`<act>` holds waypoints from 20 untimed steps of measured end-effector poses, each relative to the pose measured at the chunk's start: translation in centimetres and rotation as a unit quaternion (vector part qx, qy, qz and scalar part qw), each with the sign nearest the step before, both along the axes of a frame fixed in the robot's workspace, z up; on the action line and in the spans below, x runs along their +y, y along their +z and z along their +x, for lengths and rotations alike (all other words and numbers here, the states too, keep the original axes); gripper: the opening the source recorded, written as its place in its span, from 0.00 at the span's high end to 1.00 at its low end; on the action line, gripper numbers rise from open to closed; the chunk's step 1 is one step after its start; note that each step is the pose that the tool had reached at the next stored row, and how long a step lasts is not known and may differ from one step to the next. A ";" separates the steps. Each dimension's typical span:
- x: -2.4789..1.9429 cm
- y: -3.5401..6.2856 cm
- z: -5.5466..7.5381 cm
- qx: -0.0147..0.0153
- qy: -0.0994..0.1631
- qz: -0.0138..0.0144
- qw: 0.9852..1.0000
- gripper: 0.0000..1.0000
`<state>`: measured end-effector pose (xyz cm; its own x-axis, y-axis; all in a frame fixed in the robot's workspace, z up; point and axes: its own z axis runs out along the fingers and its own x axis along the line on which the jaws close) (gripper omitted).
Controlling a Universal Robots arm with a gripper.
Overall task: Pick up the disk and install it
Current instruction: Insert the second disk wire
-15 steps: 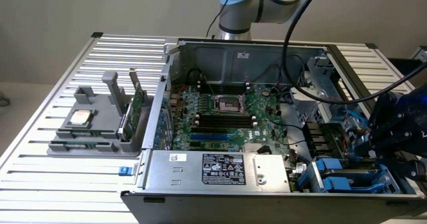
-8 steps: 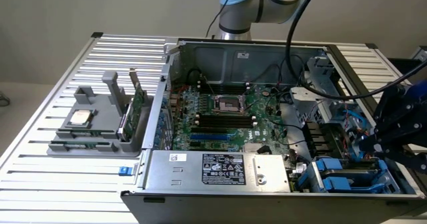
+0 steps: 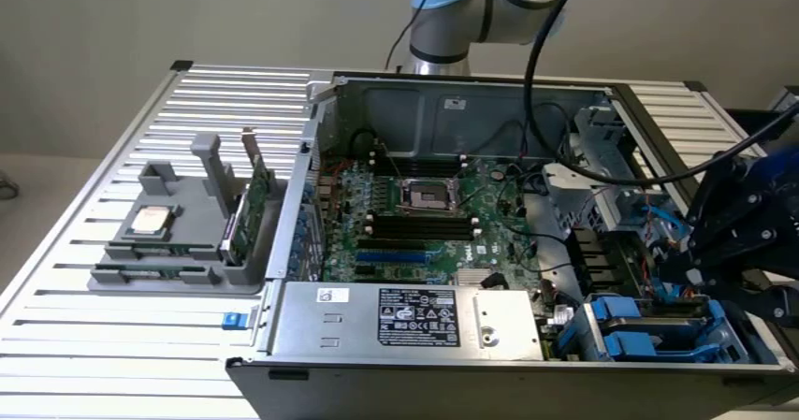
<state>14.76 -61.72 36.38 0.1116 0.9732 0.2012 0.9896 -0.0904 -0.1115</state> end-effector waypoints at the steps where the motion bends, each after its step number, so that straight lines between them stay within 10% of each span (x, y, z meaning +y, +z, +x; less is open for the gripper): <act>1: -0.02 -0.01 -0.4 0.000 0.000 0.000 1.000 0.89; 10: -0.07 0.00 -4.0 0.000 0.000 0.002 1.000 0.89; 20: 0.03 0.06 -4.8 0.000 0.000 0.002 1.000 0.89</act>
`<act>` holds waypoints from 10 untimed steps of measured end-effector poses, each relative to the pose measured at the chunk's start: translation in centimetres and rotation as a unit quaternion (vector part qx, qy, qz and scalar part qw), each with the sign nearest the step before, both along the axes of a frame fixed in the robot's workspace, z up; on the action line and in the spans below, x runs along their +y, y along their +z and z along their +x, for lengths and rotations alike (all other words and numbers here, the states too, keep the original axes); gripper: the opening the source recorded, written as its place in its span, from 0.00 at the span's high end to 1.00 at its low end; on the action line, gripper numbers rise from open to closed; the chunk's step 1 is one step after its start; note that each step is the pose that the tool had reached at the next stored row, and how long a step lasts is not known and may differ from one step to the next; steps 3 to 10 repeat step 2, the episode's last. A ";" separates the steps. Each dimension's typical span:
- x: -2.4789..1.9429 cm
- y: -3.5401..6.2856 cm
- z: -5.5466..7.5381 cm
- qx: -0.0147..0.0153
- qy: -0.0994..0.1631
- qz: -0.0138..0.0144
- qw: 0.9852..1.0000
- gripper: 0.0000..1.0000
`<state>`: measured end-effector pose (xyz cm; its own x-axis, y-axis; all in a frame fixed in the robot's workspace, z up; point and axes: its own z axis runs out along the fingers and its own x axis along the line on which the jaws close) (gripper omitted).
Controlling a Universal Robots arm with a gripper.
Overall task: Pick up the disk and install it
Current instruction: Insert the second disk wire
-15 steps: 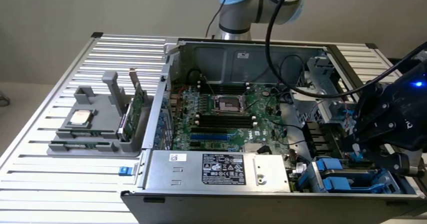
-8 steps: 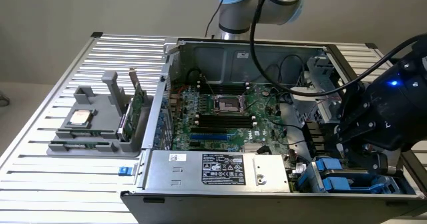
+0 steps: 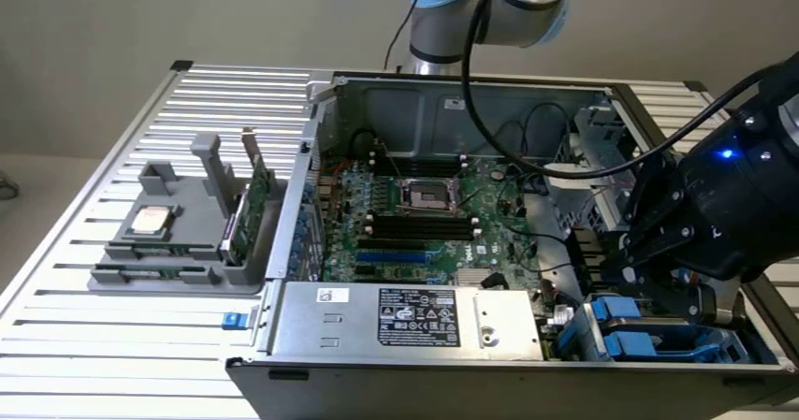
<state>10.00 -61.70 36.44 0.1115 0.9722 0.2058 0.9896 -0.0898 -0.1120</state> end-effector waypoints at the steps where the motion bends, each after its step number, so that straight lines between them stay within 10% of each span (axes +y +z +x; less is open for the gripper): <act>1: 0.00 0.00 0.0 0.000 0.000 0.000 1.000 0.89; 10: 0.00 0.00 0.0 0.000 0.000 0.000 1.000 0.89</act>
